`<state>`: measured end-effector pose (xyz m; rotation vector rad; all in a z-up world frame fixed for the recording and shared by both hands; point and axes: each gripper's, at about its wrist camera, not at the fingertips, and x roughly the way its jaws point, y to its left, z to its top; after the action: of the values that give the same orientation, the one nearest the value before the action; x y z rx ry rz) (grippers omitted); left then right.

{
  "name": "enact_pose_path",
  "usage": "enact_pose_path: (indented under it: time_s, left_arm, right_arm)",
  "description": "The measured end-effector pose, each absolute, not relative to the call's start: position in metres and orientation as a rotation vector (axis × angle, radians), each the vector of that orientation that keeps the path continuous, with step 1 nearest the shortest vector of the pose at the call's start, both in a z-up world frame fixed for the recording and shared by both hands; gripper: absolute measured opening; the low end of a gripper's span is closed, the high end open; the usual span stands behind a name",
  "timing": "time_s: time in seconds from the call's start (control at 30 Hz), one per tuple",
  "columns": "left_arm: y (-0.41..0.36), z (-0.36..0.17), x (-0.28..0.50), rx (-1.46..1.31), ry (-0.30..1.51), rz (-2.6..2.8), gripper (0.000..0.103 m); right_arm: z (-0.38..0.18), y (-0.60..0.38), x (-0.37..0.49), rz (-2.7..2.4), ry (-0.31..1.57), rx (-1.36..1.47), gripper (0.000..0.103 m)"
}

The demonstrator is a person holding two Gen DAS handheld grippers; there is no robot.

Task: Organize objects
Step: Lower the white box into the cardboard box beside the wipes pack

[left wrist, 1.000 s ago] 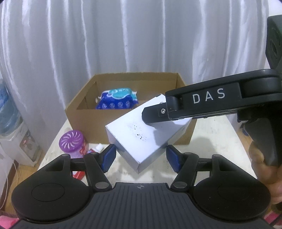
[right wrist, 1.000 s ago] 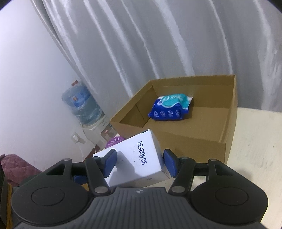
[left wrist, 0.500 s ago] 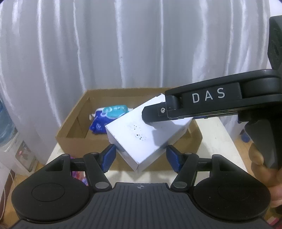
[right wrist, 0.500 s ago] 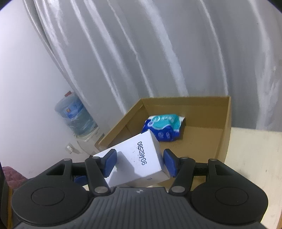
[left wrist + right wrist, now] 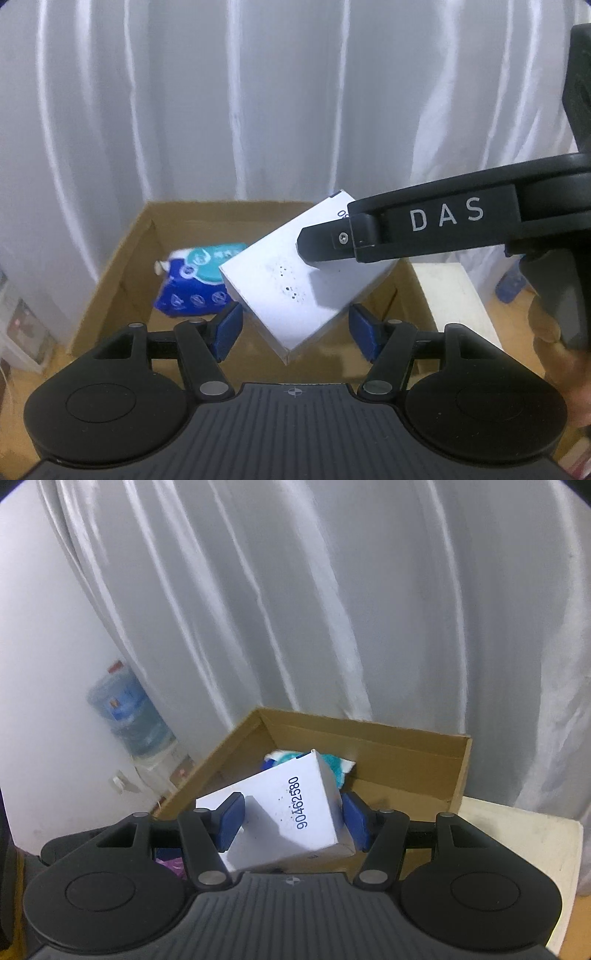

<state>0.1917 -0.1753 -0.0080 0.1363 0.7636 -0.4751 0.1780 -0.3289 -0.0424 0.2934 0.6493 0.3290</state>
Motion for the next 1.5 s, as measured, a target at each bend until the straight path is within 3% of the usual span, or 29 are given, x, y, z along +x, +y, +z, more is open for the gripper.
enact_pose_path:
  time_s: [0.37, 1.23, 1.5]
  left_arm:
    - [-0.180, -0.053, 0.243, -0.008, 1.026, -0.503, 0.063]
    - [-0.196, -0.081, 0.279, -0.037, 1.345, -0.653, 0.064]
    - [-0.196, -0.076, 0.278, 0.000, 1.291, -0.674, 0.071]
  right_arm:
    - [-0.068, -0.330, 0.239, 0.361, 0.922, 0.171, 0.062]
    - [-0.091, -0.304, 0.310, 0.497, 1.374, -0.184, 0.063]
    - [-0.091, -0.309, 0.312, 0.494, 1.358, -0.171, 0.063]
